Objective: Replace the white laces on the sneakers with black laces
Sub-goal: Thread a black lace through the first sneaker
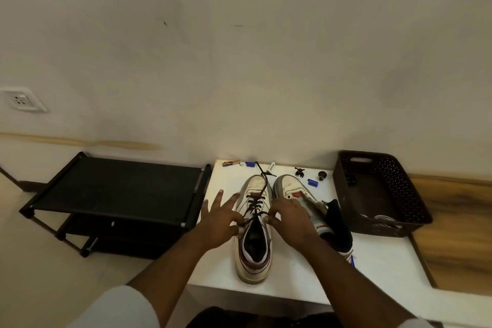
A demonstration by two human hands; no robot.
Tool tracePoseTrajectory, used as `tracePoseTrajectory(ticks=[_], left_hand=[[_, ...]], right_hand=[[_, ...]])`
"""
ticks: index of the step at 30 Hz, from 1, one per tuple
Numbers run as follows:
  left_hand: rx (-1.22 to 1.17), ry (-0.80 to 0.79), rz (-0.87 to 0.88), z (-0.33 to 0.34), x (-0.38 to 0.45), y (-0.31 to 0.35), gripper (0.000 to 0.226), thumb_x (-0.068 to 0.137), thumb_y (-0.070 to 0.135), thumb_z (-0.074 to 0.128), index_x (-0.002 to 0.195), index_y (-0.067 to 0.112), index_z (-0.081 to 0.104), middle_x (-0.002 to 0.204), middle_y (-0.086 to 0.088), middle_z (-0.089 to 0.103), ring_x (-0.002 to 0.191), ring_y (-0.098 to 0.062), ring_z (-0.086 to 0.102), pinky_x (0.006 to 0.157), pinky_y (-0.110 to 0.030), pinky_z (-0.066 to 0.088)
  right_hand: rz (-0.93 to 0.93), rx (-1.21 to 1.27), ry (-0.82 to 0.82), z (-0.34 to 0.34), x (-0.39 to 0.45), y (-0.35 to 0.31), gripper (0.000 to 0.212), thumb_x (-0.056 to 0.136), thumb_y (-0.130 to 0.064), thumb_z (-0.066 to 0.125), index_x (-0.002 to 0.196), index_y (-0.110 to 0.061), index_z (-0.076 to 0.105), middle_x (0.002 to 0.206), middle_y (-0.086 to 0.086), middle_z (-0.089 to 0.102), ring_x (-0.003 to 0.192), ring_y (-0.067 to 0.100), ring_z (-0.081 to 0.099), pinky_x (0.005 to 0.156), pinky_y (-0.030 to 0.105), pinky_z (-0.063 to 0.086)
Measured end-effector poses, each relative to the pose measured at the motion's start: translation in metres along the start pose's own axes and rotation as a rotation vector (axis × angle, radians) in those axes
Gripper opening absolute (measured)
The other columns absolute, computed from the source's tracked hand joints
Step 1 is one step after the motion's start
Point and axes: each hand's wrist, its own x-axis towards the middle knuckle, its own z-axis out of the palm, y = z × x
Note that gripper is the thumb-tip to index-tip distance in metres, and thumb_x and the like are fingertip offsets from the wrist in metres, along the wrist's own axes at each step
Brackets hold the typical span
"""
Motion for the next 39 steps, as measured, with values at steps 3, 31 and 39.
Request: tracePoseTrajectory(ticks=[3,31,39], left_hand=[[-0.378,0.110,-0.010,-0.017,-0.008,0.004,0.007,0.087,0.040,0.067,0.080,0.040,0.069,0.158,0.011,0.022,0.150,-0.017,-0.001,0.117,-0.054,-0.005],[-1.025,0.541,0.051,0.018,0.033,0.037,0.032,0.094,0.003,0.056,0.105,0.033,0.057,0.085,0.010,0.068,0.054,-0.005,0.056,0.051,-0.023,0.049],[-0.885,0.446,0.135,0.018,0.029,0.036,0.036,0.088,0.000,0.063,0.092,0.033,0.047,0.081,0.010,0.070,0.076,-0.004,0.068,0.059,-0.017,0.049]], right_hand=[[0.199,0.654,-0.067,-0.013,-0.009,-0.008,0.021,0.091,-0.026,0.063,0.085,-0.007,0.069,0.103,-0.004,0.067,0.095,0.004,0.057,0.076,0.018,0.038],[0.085,1.457,0.176,0.018,0.027,0.002,0.034,0.078,0.008,0.066,0.099,-0.012,0.049,0.067,0.009,0.067,0.052,0.016,0.056,0.052,0.027,0.048],[-0.042,1.159,-0.027,0.001,0.019,0.023,0.057,0.078,0.006,0.068,0.123,-0.027,0.058,0.065,0.000,0.068,0.065,0.009,0.065,0.070,0.017,0.050]])
